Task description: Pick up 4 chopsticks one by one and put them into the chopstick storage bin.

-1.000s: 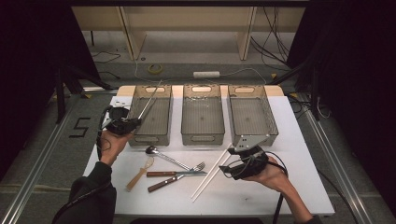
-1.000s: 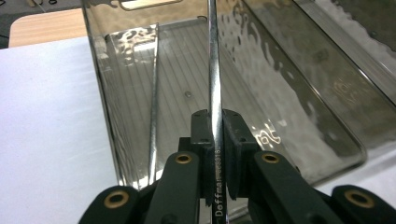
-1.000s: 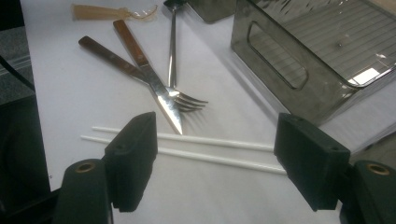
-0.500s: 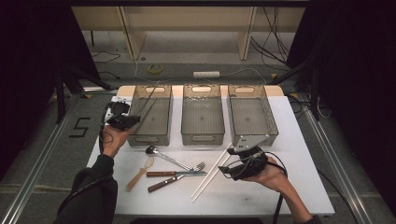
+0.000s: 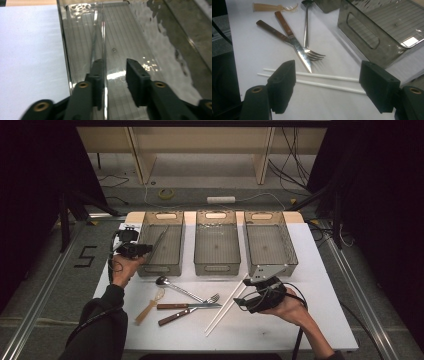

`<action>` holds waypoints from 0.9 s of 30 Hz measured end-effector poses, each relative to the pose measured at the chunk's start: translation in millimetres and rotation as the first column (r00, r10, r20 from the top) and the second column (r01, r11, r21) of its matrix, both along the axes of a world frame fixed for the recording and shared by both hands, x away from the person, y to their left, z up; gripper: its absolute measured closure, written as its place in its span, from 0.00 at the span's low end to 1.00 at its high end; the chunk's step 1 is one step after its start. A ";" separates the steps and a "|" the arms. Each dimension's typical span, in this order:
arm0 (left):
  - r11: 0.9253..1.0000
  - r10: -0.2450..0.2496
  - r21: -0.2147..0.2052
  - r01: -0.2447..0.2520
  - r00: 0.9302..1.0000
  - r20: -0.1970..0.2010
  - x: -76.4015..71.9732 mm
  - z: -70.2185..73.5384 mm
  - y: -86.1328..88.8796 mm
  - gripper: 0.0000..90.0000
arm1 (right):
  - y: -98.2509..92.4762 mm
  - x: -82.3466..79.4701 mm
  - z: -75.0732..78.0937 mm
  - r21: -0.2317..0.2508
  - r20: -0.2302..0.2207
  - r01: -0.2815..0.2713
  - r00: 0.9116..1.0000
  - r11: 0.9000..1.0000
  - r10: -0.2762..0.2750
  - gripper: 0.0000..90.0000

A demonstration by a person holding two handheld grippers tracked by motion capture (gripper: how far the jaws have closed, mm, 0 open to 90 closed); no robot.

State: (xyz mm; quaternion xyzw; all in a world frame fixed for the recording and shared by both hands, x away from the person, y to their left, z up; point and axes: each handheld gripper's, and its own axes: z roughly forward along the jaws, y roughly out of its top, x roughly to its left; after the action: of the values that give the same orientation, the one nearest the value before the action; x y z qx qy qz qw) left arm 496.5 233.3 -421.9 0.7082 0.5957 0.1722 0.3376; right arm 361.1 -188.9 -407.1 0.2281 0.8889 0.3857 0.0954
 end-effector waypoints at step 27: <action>0.974 -0.211 -0.038 0.223 0.955 0.207 -127.5 15.2 -17.7 0.22 | 27.0 42.3 -11.7 -0.338 -0.097 -0.261 0.965 0.904 0.243 0.37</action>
State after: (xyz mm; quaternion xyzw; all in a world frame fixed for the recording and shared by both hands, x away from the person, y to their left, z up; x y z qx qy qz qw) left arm 369.0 215.6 -406.7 0.7374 0.4821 0.1868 0.4346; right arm 403.3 -161.9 -418.8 0.1008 0.9671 0.2255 0.0603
